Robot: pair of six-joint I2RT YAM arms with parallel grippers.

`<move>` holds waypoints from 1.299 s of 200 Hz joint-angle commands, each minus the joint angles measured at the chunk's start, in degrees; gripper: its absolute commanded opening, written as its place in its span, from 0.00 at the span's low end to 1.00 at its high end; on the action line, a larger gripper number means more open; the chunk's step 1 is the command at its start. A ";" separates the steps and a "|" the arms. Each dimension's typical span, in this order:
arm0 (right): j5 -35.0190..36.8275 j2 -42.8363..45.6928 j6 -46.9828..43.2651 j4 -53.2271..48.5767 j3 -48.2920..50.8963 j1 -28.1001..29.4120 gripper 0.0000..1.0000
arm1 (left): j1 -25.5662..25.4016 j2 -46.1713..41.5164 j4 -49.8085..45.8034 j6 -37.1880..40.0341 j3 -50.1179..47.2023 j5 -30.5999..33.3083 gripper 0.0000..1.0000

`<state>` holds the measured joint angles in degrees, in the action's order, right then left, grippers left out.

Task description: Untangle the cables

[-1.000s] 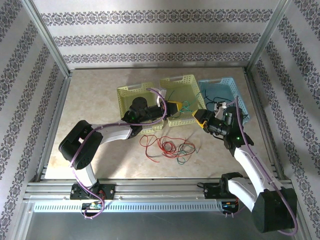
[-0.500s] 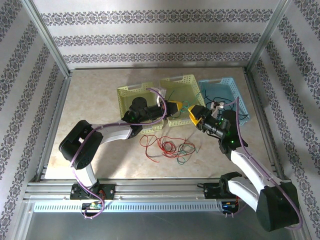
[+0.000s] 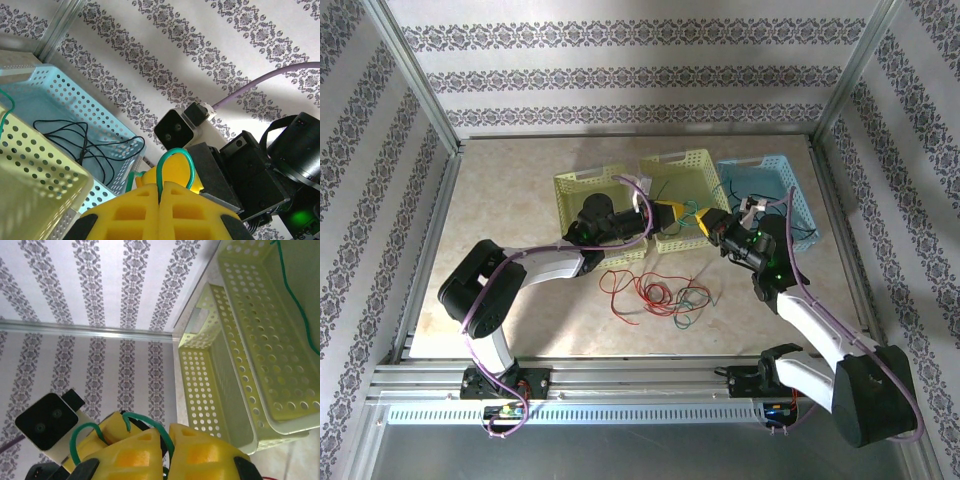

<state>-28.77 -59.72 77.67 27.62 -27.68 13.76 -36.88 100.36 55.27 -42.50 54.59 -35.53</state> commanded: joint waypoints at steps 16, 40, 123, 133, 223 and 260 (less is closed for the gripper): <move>5.31 4.70 -7.87 -9.79 -1.58 0.04 0.00 | 0.59 -3.06 2.63 0.40 -2.10 -0.51 0.00; 8.76 8.19 -13.83 -20.82 -2.96 -2.97 0.00 | 1.85 -5.69 1.44 0.50 -4.65 -0.75 0.00; 16.20 10.96 -28.33 -37.84 -10.91 -9.63 0.00 | 5.21 -14.69 -12.45 6.32 -9.66 -3.29 0.00; 15.97 10.53 -29.40 -37.97 -11.67 -9.74 0.00 | 5.41 -15.20 -13.68 6.85 -9.92 -3.06 0.00; -8.36 0.92 -34.70 -35.80 -17.93 -7.62 0.00 | 3.30 -12.05 -21.60 13.01 -2.19 -6.74 0.46; -13.15 -0.08 -31.65 -33.51 -17.62 -6.77 0.00 | 2.55 -8.07 -21.59 12.46 2.24 -11.21 0.50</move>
<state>-35.53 -59.75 45.01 -8.69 -43.94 6.66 -33.32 90.28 34.22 -31.20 53.78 -42.09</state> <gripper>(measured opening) 0.046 0.503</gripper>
